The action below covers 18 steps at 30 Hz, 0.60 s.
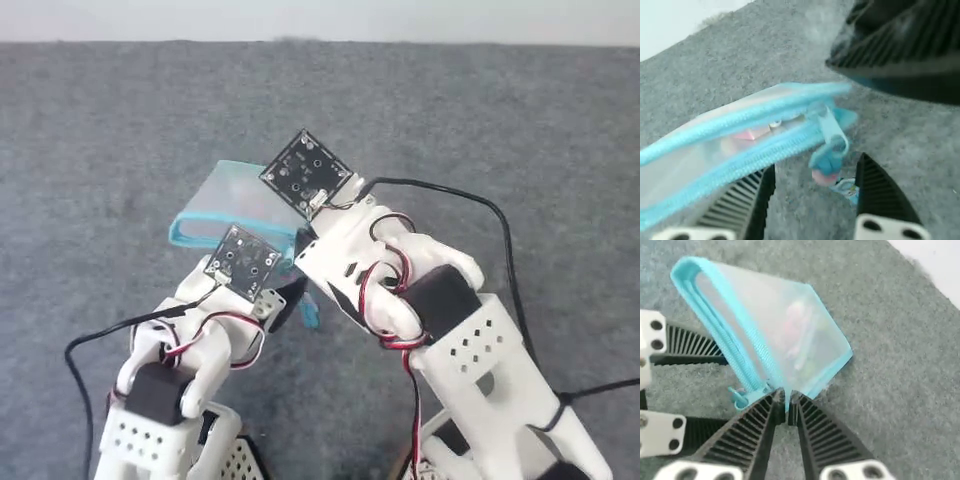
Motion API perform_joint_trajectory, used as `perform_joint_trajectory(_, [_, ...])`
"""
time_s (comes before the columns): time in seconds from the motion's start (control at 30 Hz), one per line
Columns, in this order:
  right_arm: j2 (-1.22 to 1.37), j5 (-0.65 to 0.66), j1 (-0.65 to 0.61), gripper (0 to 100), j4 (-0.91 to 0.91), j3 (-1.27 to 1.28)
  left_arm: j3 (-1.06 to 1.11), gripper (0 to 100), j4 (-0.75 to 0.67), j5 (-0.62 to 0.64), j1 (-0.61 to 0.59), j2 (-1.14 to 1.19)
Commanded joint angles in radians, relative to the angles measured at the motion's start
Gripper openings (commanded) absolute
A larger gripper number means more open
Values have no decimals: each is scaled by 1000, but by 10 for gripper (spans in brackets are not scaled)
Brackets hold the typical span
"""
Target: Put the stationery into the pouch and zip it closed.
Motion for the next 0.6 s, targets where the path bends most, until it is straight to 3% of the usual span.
perform_joint_trajectory(0.0, [-41,40,-7,8,15,11,-8,186,-51,-9,2,5])
perform_joint_trajectory(0.4, [-51,163,-12,15,-70,252,-10,45,-74,-14,0,5])
perform_joint_trajectory(0.57, [-51,163,-12,158,-206,295,-10,44,-74,-14,0,5])
